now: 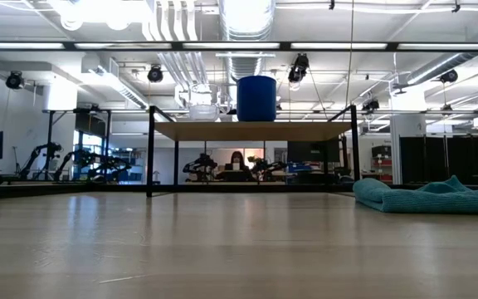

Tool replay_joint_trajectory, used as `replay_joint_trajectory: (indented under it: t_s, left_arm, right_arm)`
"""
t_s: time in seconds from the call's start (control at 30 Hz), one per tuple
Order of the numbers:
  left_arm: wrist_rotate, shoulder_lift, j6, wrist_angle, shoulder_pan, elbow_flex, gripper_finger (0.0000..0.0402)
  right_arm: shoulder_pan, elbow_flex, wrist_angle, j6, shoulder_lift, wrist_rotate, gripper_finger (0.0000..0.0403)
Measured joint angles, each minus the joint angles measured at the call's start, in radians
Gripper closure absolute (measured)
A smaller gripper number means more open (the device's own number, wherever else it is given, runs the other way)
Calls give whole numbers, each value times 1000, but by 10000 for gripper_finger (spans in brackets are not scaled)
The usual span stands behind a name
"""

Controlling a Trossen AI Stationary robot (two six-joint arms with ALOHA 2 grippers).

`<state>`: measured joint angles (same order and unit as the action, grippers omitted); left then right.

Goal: Stack small to large cups/mugs on shelf
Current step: Put the light blue cup on the shelf

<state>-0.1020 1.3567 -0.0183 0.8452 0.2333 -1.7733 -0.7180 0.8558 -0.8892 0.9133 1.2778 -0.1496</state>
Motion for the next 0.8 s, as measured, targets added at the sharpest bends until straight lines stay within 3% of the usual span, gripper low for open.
replay_joint_trajectory:
  t_s: [0.23, 0.53, 0.8]
  left_arm:
    - [0, 0, 0, -1, 0, 0, 292]
    - [3, 0, 0, -1, 0, 0, 292]
    - [6, 0, 8, 0, 1, 0, 292]
  right_arm:
    - [109, 62, -52, -46, -13, 12, 393]
    - [331, 327, -362, -289, -13, 259, 394]
    - [600, 547, -413, -522, -13, 378, 394]
